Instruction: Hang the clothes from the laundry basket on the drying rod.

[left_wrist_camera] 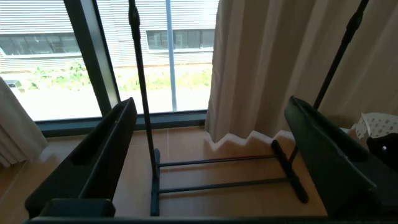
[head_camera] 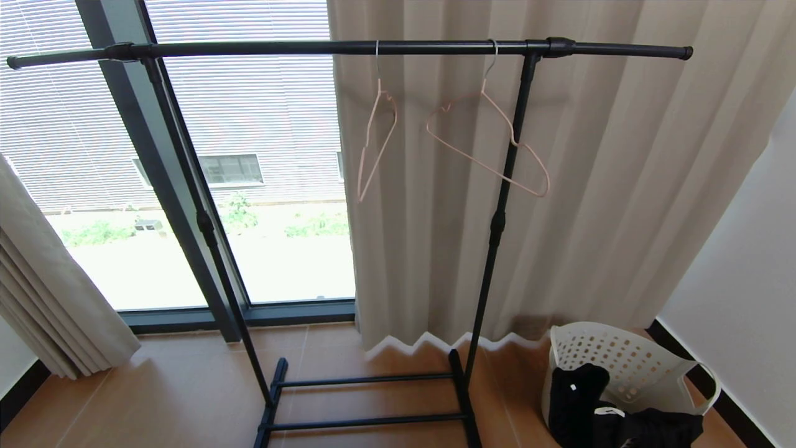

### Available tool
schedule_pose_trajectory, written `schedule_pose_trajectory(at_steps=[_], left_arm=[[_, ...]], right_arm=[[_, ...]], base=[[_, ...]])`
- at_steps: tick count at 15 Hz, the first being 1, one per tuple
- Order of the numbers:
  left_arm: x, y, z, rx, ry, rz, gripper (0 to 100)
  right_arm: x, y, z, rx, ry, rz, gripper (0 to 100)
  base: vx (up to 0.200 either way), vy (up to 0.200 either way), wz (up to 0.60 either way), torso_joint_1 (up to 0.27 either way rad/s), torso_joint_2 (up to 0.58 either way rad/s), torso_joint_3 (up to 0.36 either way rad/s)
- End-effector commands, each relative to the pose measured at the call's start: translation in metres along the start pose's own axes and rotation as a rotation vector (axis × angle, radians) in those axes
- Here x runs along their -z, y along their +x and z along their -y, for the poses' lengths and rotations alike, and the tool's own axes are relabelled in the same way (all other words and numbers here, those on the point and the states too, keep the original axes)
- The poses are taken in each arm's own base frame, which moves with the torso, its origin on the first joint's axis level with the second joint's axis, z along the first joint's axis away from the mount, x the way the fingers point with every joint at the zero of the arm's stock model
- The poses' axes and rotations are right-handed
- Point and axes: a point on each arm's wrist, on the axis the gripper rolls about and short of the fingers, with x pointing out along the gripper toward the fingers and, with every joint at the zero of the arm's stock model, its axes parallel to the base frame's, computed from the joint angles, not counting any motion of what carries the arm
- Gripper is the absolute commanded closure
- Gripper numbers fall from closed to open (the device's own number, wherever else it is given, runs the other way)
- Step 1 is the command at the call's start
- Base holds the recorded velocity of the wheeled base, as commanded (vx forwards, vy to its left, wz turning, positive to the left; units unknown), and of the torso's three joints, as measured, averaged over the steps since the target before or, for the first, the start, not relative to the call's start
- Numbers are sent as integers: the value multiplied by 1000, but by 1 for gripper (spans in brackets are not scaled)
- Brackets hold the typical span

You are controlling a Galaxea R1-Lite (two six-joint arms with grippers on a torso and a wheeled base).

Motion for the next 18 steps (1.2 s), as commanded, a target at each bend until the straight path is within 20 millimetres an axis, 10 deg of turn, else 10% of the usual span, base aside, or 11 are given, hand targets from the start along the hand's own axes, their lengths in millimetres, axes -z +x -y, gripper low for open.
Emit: schedule_pose_trajectory(at_steps=[1, 18], left_arm=[[0, 0, 0, 0, 0, -1, 0], [0, 0, 0, 0, 0, -1, 0]], right_arm=[[0, 0, 0, 0, 2, -1, 0], [0, 0, 0, -3, 2, 1, 0]], base=[[0, 0, 0, 0, 0, 0], [0, 0, 0, 0, 0, 0]])
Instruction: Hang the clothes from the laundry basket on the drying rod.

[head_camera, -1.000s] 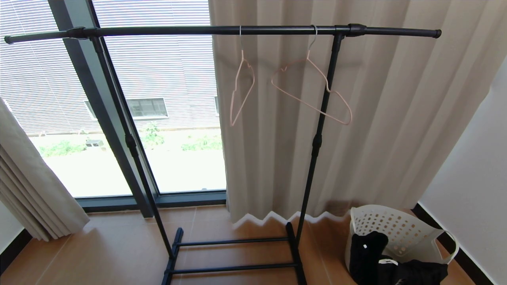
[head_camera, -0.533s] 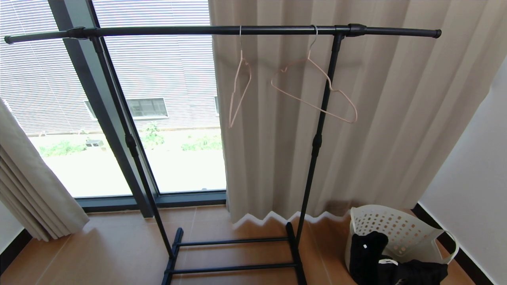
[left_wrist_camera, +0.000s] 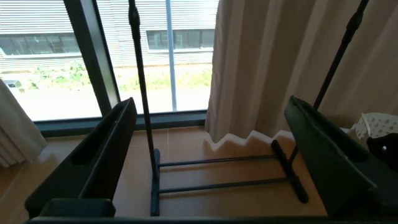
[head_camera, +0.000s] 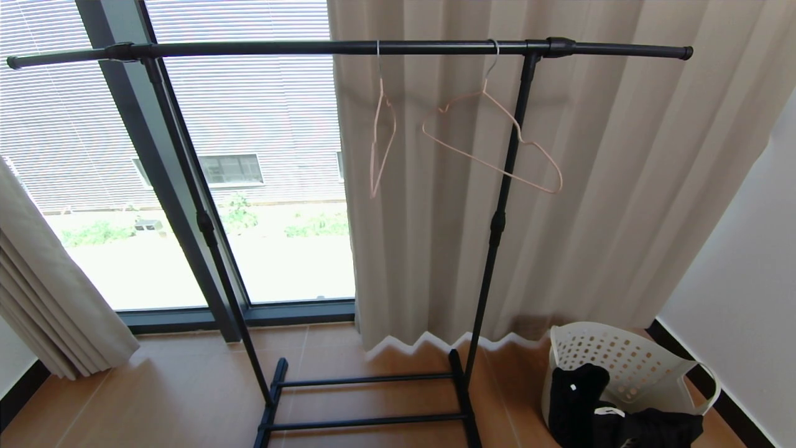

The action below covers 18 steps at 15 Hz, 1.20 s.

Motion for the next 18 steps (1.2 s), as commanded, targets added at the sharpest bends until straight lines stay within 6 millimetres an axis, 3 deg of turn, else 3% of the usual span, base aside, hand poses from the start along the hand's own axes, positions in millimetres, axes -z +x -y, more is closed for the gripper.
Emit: schedule_pose_trajectory(at_steps=[1, 18], left_arm=[[0, 0, 0, 0, 0, -1, 0], [0, 0, 0, 4, 0, -1, 0]], right_arm=[[0, 0, 0, 0, -1, 1, 0], [0, 0, 0, -19, -4, -3, 0]], base=[[0, 0, 0, 0, 0, 0], [0, 0, 0, 0, 0, 0]])
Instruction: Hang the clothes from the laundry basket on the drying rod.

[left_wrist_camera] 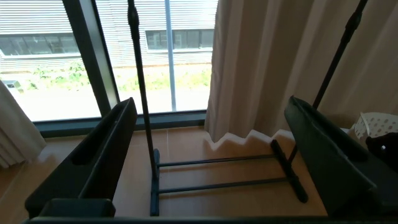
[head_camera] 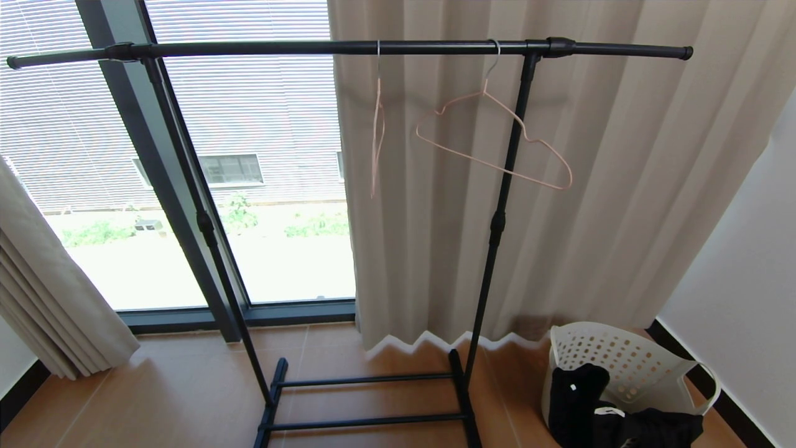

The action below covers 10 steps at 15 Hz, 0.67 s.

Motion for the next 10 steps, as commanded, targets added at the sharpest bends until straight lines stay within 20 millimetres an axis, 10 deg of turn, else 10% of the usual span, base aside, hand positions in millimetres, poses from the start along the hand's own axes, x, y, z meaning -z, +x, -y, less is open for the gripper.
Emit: schedule_pose_trajectory(at_steps=[1, 10], left_arm=[[0, 0, 0, 2, 1, -1, 0], [0, 0, 0, 2, -2, -1, 0]], right_arm=[[0, 0, 0, -1, 0, 0, 0], [0, 0, 0, -7, -2, 0, 0]], base=[[0, 0, 0, 0, 0, 0], [0, 0, 0, 0, 0, 0]])
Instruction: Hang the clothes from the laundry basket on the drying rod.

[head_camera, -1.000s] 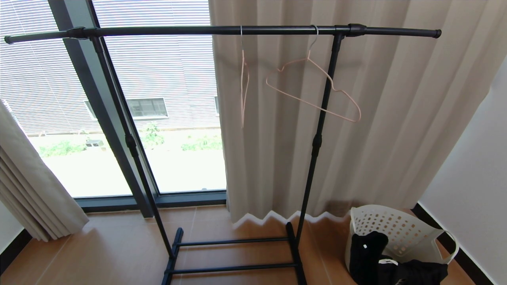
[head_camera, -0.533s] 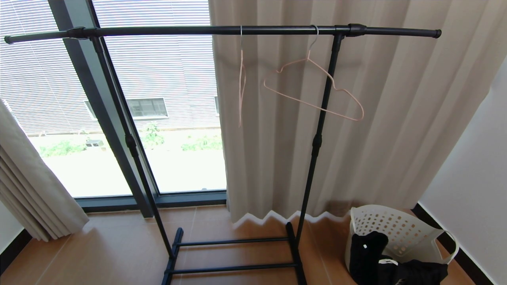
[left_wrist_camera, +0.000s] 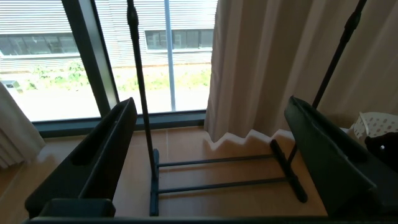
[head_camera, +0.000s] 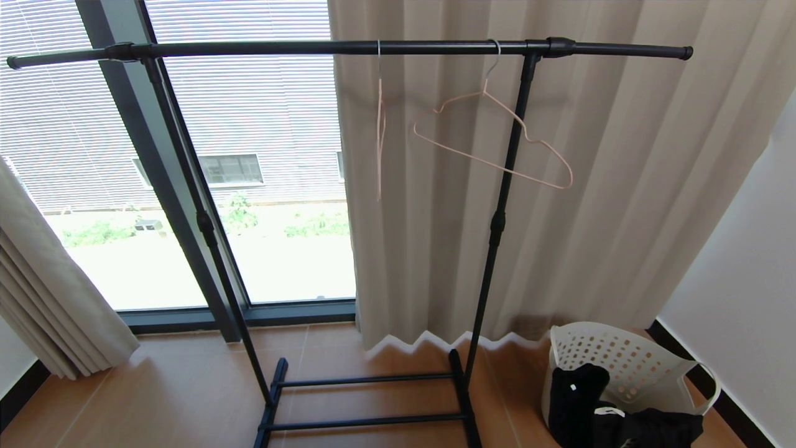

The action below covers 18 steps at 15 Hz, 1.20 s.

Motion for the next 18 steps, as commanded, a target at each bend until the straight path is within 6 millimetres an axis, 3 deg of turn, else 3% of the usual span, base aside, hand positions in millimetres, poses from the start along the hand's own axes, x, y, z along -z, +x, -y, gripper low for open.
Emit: schedule_pose_trajectory(at_steps=[1, 18], left_arm=[[0, 0, 0, 0, -1, -1, 0], [0, 0, 0, 0, -1, -3, 0]], right_arm=[[0, 0, 0, -1, -1, 1, 0], [0, 0, 0, -1, -1, 1, 0]], base=[[0, 0, 0, 0, 0, 0], [0, 0, 0, -8, 26, 17]])
